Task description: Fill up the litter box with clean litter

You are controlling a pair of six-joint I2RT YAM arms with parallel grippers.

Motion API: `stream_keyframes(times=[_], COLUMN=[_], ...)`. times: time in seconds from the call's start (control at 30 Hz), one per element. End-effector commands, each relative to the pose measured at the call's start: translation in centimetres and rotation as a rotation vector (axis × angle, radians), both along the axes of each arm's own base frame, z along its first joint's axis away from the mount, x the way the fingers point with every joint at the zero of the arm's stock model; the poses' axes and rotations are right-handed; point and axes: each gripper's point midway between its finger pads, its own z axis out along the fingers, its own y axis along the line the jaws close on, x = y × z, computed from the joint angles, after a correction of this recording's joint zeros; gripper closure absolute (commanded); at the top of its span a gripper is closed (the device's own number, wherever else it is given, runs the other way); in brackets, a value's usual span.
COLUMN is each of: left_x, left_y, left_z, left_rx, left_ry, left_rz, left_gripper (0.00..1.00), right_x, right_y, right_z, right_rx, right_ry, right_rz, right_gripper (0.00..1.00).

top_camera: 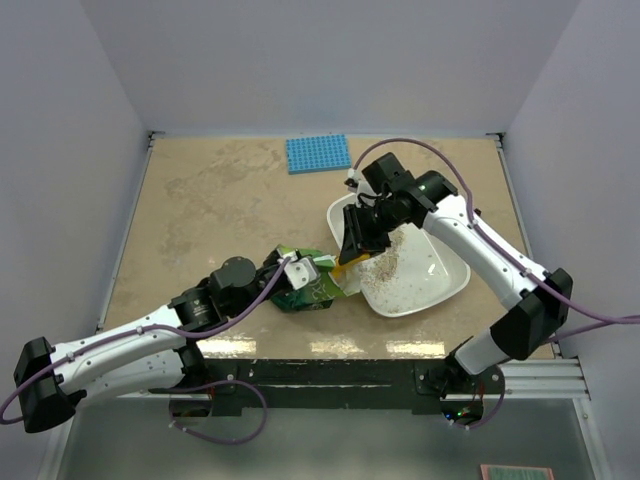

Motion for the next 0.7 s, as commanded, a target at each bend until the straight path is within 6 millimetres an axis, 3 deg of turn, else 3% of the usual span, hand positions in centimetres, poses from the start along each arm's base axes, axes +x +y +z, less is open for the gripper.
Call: stream_keyframes(times=[0.0,0.23,0.33,0.37,0.43,0.47,0.53,0.57,0.63,0.67], left_x=[-1.1,-1.1,-1.0,-1.1,-1.1,-1.1,-1.3,-1.4,-1.7,-1.7], left_y=[-1.7,-1.5,-1.4,-1.4,-1.4,-1.4,-1.5,-1.6,-1.7,-1.6], left_z=[2.3,2.2,2.2,2.2,2.3,2.1,2.2,2.3,2.5,2.4], left_rx=[-0.079,-0.072,-0.071,-0.072,-0.073,-0.071,-0.075,-0.078,-0.087,-0.089], left_ry=[-0.035,-0.045,-0.048,-0.050,-0.051,-0.049,-0.051,-0.049,-0.049,-0.050], left_rz=[-0.073,-0.062,-0.056,-0.057,-0.062,-0.064,-0.074,-0.080,-0.093,-0.095], left_gripper=[1.00,1.00,1.00,1.00,1.00,1.00,1.00,1.00,1.00,1.00], right_x=[0.0,0.0,0.2,-0.7,-0.5,-1.4,-1.1,-1.8,-1.5,-2.2], right_y=[-0.9,0.5,2.2,2.0,3.2,2.9,3.9,3.6,4.7,4.5], right_z=[-4.0,-7.0,-7.6,-8.5,-8.3,-9.6,-8.9,-10.0,-9.1,-10.0], right_rx=[-0.117,-0.066,0.054,0.069,0.165,0.168,0.261,0.270,0.370,0.381], right_ry=[0.074,0.132,0.124,0.146,0.136,0.164,0.138,0.161,0.123,0.142], right_rz=[0.021,-0.006,-0.047,-0.056,-0.070,-0.077,-0.080,-0.089,-0.085,-0.087], right_gripper=[1.00,1.00,1.00,1.00,1.00,1.00,1.00,1.00,1.00,1.00])
